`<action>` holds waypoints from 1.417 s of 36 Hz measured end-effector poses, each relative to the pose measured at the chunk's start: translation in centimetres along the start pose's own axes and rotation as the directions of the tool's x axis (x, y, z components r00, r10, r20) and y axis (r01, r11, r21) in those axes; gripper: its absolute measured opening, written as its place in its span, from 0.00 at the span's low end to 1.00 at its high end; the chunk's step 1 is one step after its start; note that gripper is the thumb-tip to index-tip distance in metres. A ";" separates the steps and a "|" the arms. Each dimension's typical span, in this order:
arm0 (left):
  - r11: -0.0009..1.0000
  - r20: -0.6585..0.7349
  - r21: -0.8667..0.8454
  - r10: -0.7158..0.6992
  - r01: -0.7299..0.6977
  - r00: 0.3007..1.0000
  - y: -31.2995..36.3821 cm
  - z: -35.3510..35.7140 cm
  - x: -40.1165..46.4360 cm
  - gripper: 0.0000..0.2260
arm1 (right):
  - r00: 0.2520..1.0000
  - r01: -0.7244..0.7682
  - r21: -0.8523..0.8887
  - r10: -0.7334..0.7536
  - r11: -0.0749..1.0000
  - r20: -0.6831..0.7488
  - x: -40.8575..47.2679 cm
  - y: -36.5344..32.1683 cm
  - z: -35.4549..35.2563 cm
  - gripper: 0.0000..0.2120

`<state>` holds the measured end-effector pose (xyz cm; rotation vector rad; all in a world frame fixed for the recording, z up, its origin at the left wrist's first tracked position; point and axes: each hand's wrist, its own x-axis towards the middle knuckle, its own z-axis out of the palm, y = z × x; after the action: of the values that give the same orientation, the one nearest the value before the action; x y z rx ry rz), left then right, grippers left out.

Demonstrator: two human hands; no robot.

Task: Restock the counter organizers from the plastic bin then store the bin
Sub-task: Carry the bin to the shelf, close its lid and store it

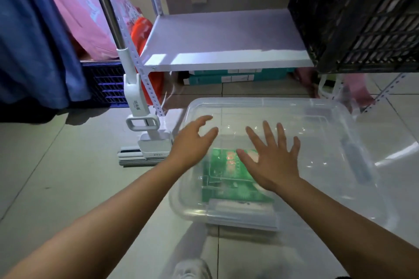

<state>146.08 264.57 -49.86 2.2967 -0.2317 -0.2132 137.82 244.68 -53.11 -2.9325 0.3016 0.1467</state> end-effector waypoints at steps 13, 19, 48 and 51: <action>0.628 0.617 -0.308 -0.440 0.715 0.652 -9.3 -4.2 3.2 0.35 | 0.994 0.110 -0.074 -0.111 0.991 -0.008 0.7 -1.8 3.6 0.35; 0.749 0.512 -0.144 -0.503 0.647 0.696 -6.6 -5.7 4.3 0.32 | 0.993 0.112 -0.087 -0.116 0.990 -0.034 0.2 -1.4 3.7 0.35; 0.802 0.226 0.513 0.218 -0.306 0.949 5.0 10.6 -0.2 0.37 | 0.906 -0.175 0.406 0.308 0.897 -0.290 -1.2 8.0 -1.1 0.33; 0.733 0.291 0.568 0.245 -0.373 0.925 4.1 13.5 -2.2 0.35 | 0.885 -0.399 0.302 0.450 0.866 -0.120 -0.8 15.1 -3.2 0.42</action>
<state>140.46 252.76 -55.62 2.8307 -0.9067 -0.2124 134.07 229.68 -52.54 -2.5656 0.9251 -0.1059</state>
